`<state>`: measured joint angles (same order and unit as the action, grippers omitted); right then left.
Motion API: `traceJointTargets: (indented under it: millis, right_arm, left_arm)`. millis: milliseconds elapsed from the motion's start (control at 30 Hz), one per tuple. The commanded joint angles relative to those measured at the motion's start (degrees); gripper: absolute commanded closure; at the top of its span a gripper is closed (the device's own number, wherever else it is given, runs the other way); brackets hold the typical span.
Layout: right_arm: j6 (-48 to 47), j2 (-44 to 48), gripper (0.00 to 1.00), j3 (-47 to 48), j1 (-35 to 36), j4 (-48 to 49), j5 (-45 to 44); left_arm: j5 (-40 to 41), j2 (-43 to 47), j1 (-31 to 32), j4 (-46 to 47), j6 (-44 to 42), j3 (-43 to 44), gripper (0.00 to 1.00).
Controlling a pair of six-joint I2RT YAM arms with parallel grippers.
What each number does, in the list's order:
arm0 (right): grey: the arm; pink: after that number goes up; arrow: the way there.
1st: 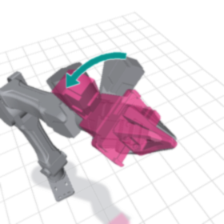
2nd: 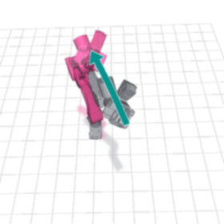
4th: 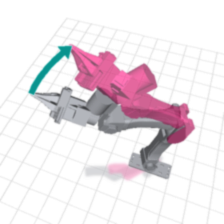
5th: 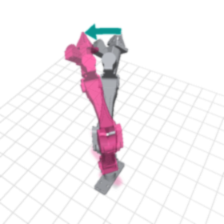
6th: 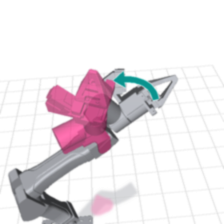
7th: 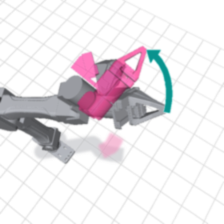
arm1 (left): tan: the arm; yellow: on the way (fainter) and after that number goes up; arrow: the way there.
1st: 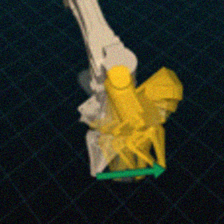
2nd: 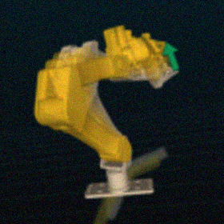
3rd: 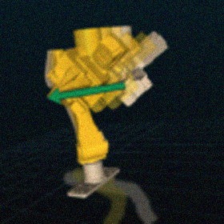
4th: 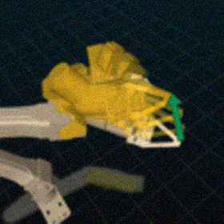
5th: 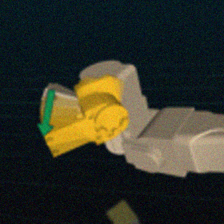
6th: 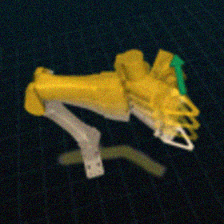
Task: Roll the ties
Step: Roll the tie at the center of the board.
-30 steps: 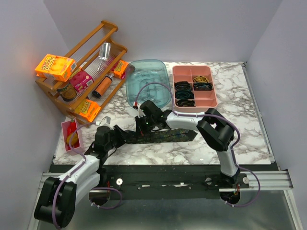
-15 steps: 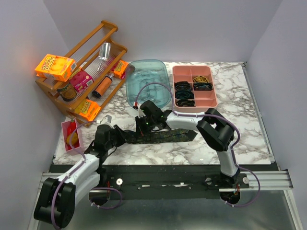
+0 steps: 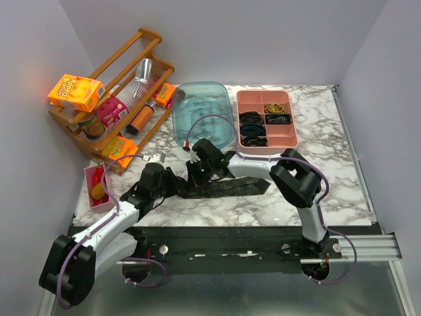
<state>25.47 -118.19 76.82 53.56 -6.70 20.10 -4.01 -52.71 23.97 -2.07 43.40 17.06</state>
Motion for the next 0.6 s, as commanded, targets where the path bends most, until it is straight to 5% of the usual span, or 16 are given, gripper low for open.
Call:
traceJointTargets:
  millis: [0,567]
  right_arm:
    - [-0.6,-0.5,0.99,0.3,0.8,-1.9,-0.9]
    - [-0.4,-0.9,0.99,1.2,1.2,-3.1,-1.2]
  left_arm:
    - [8.1,-1.9,4.7,-4.6,-2.6,5.3,1.0]
    - [28.9,-14.3,21.7,-16.8,-4.3,18.6,1.0]
